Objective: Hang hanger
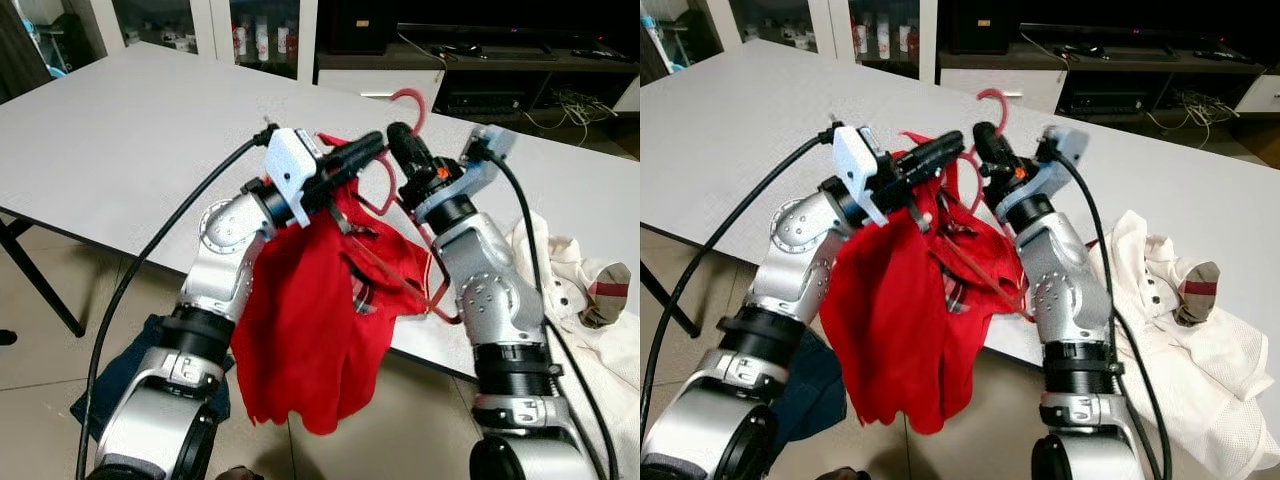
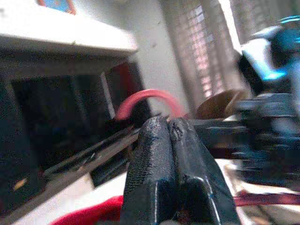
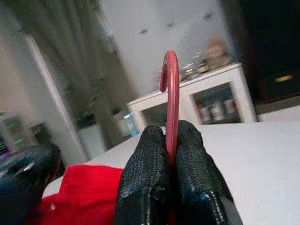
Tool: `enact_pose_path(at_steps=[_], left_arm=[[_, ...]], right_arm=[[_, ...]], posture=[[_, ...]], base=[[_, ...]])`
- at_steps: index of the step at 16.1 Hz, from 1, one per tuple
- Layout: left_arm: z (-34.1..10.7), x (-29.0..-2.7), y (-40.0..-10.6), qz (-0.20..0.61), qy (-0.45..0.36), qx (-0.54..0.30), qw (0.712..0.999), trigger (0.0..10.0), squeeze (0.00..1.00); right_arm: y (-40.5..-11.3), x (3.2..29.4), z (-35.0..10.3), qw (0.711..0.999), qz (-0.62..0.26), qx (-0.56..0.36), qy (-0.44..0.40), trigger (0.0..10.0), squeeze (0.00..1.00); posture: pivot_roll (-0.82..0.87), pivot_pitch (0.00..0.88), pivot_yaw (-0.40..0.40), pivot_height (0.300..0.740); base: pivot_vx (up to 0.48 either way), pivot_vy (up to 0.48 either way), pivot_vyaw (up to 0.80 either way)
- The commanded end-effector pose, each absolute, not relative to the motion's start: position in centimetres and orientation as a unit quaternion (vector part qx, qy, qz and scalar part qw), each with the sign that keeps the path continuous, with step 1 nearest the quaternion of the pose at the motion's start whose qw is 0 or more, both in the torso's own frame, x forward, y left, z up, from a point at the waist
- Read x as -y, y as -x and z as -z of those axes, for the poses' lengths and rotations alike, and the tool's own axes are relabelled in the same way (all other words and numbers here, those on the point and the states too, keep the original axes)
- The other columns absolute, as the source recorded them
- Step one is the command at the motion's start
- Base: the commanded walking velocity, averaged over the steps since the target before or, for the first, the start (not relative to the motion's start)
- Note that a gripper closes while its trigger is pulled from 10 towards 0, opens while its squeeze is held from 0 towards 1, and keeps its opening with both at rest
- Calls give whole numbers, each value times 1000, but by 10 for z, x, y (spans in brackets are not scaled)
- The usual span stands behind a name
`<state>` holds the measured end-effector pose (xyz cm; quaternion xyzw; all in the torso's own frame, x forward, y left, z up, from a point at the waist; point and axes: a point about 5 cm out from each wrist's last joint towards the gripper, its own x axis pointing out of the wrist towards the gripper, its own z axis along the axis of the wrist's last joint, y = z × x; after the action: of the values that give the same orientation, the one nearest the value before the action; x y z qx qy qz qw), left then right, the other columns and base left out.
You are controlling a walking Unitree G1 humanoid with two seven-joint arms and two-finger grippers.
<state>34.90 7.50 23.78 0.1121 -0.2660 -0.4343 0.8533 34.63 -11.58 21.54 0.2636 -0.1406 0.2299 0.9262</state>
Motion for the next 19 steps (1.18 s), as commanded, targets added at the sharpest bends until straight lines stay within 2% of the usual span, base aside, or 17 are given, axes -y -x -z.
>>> enact_pose_path(at_steps=[1, 3, 6, 7, 10, 11, 13, 15, 17, 19], left_arm=[[-240, -77, -355, 411, -122, 264, 864, 10000, 0], [-233, -82, -360, 383, -121, 249, 882, 10000, 0], [-227, -85, -362, 365, -117, 245, 890, 10000, 0], [-227, -86, -362, 363, -107, 246, 892, 10000, 1000], [-230, -84, -360, 367, -102, 262, 887, 10000, 1000], [-232, -81, -356, 385, -100, 275, 875, 10000, 0], [-242, -82, -350, 379, -109, 322, 861, 10000, 0], [-254, -89, -348, 341, -116, 364, 859, 10000, 0], [-269, -115, -353, 266, -76, 391, 878, 10000, 0], [-268, -130, -357, 254, -57, 377, 889, 10000, 0]], right_arm=[[-346, 124, -206, 934, -190, 142, -268, 10000, 0], [-345, 126, -196, 939, -153, 147, -269, 10000, 0], [-343, 122, -188, 943, -142, 150, -262, 10000, 0], [-343, 121, -187, 943, -142, 151, -260, 10000, 0], [-345, 119, -186, 946, -138, 162, -244, 10000, 0], [-346, 121, -188, 947, -131, 171, -237, 10000, 0], [-347, 129, -196, 949, -103, 200, -219, 10000, 0], [-348, 132, -201, 948, -91, 217, -212, 10000, 0], [-349, 137, -212, 945, -76, 244, -206, 10000, 0], [-350, 139, -218, 940, -78, 257, -209, 10000, 0]], posture=[[17, 38, -49, 740], [23, 39, -45, 740], [31, 40, -47, 740], [31, 40, -47, 740], [36, 38, -49, 740], [37, 36, -49, 740], [35, 33, -48, 740], [33, 32, -47, 740], [35, 33, -49, 740], [38, 34, -50, 740]], base=[[0, 0, 0], [0, 0, 0], [0, 0, 0], [0, 0, 0], [0, 0, 0], [0, 0, 0], [0, 0, 0], [0, 0, 0], [0, 0, 0], [0, 0, 0]])
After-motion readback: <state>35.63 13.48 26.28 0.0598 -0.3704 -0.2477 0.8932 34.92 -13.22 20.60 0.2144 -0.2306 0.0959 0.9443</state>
